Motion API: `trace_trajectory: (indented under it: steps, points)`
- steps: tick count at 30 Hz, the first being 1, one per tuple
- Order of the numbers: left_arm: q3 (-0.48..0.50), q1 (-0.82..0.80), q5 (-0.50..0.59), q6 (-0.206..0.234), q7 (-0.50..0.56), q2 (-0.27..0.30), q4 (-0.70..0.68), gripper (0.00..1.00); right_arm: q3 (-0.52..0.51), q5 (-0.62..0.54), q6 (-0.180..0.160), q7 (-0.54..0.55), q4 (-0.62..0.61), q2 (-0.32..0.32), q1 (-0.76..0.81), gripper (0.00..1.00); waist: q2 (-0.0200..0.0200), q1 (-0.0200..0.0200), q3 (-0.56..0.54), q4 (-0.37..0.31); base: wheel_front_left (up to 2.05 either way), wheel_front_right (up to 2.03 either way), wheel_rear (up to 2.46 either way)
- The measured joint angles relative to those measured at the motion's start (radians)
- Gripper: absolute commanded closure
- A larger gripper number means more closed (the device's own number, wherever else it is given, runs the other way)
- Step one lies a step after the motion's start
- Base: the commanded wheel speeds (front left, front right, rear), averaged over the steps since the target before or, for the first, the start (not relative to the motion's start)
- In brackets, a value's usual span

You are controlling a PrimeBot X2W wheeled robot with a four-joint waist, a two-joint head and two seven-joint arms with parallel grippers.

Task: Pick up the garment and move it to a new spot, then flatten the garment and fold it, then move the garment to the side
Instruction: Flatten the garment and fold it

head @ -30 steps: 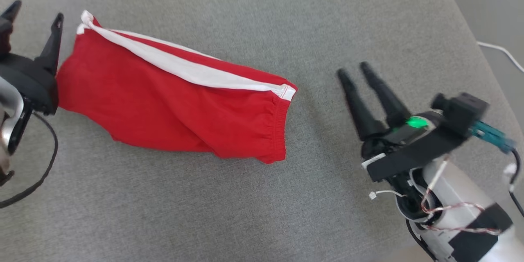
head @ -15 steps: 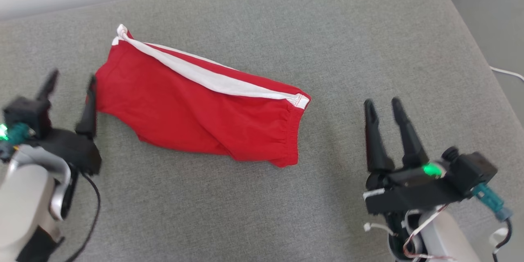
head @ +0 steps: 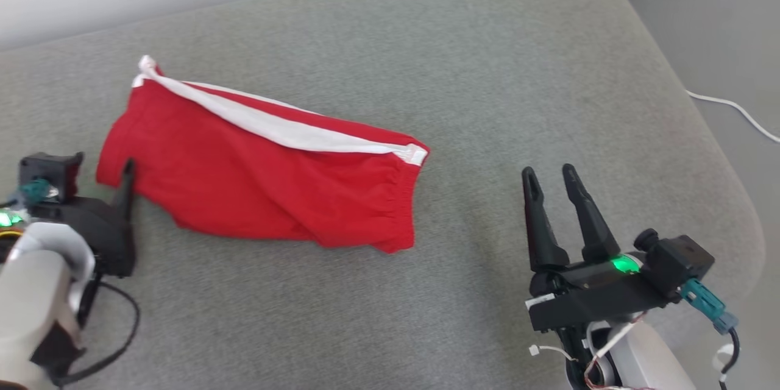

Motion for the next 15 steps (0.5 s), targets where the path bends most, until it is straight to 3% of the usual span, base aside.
trace_trajectory:
  steps: [6,15]
  points:
    - [-0.003,-0.077,-0.03,-0.025,0.054,0.035,0.077,0.0,0.021,-0.001,0.0,0.0,0.001,0.002,-0.021,0.0,0.0,0.0,0.025,-0.044,0.0,0.0,0.0]
    - [-0.074,-0.111,-0.182,-0.03,0.301,0.149,0.008,0.0,0.032,-0.007,0.0,0.0,0.002,0.026,-0.049,0.0,0.0,0.0001,0.08,-0.105,0.0,0.0,0.0]
